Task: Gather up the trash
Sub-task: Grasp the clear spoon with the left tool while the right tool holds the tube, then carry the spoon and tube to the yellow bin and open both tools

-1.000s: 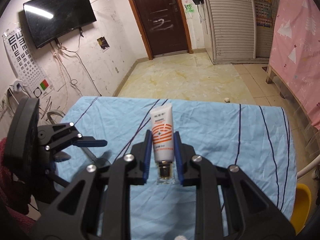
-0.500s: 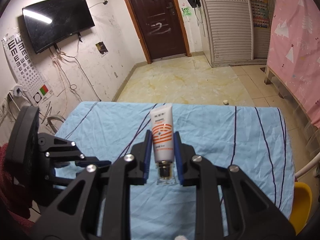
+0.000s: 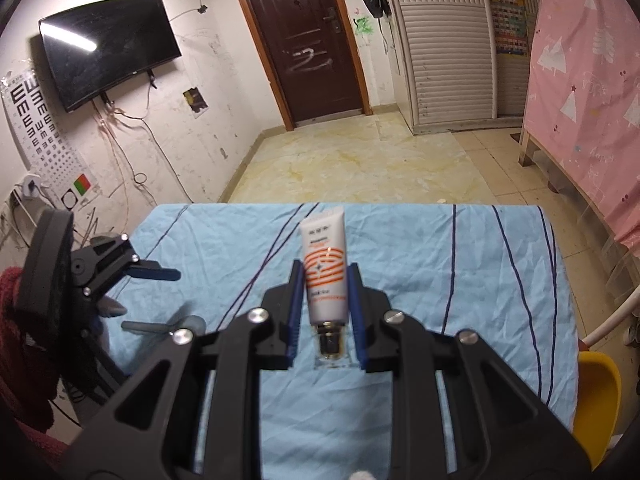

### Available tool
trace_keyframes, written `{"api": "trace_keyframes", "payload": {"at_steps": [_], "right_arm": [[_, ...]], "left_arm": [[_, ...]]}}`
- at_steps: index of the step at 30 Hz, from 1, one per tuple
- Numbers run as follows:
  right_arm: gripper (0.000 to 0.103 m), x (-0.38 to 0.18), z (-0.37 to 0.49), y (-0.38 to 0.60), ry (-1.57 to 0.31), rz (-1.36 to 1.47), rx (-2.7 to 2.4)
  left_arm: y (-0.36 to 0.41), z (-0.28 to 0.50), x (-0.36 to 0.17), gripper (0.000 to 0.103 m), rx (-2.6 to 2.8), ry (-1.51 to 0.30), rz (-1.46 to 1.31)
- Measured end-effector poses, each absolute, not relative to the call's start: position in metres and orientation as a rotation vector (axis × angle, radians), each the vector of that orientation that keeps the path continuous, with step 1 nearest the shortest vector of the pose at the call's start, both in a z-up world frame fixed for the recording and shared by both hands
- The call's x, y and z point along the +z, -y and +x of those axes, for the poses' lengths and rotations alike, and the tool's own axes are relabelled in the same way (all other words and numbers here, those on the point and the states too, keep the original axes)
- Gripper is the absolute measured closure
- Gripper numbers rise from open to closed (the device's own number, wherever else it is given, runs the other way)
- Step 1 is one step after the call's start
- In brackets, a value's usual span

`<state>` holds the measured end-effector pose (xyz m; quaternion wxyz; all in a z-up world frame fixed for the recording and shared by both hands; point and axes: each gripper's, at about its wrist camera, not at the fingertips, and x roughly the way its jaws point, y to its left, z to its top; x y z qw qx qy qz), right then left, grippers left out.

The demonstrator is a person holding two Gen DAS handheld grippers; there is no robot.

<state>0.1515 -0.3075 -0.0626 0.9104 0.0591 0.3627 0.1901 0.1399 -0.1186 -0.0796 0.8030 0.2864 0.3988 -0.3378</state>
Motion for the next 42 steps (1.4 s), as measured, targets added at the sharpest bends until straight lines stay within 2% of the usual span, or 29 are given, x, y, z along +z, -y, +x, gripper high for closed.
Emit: {"api": "trace_keyframes", "payload": {"at_steps": [1, 3, 6, 9, 13, 24, 42], "right_arm": [[0.083, -0.062, 0.151, 0.307, -0.748, 0.12, 0.388], [0.082, -0.062, 0.15, 0.308, -0.747, 0.122, 0.381], [0.082, -0.061, 0.149, 0.308, -0.744, 0.128, 0.372], [0.082, -0.061, 0.147, 0.306, -0.742, 0.126, 0.374], [0.082, -0.062, 0.146, 0.302, -0.744, 0.121, 0.376], [0.082, -0.055, 0.137, 0.309, -0.714, 0.134, 0.383], [0.082, -0.037, 0.104, 0.368, -0.616, 0.202, 0.352]], "left_arm": [[0.116, 0.141, -0.08, 0.023, -0.733, -0.865, 0.595], [0.112, 0.144, -0.079, 0.041, -0.746, -0.88, 0.553], [0.109, 0.146, -0.08, 0.049, -0.76, -0.89, 0.498], [0.108, 0.144, -0.081, 0.067, -0.791, -0.889, 0.452], [0.111, 0.14, -0.082, 0.079, -0.791, -0.883, 0.434], [0.111, 0.131, -0.078, 0.081, -0.709, -0.855, 0.434], [0.178, 0.114, 0.003, 0.08, -0.559, -0.628, 0.41]]}}
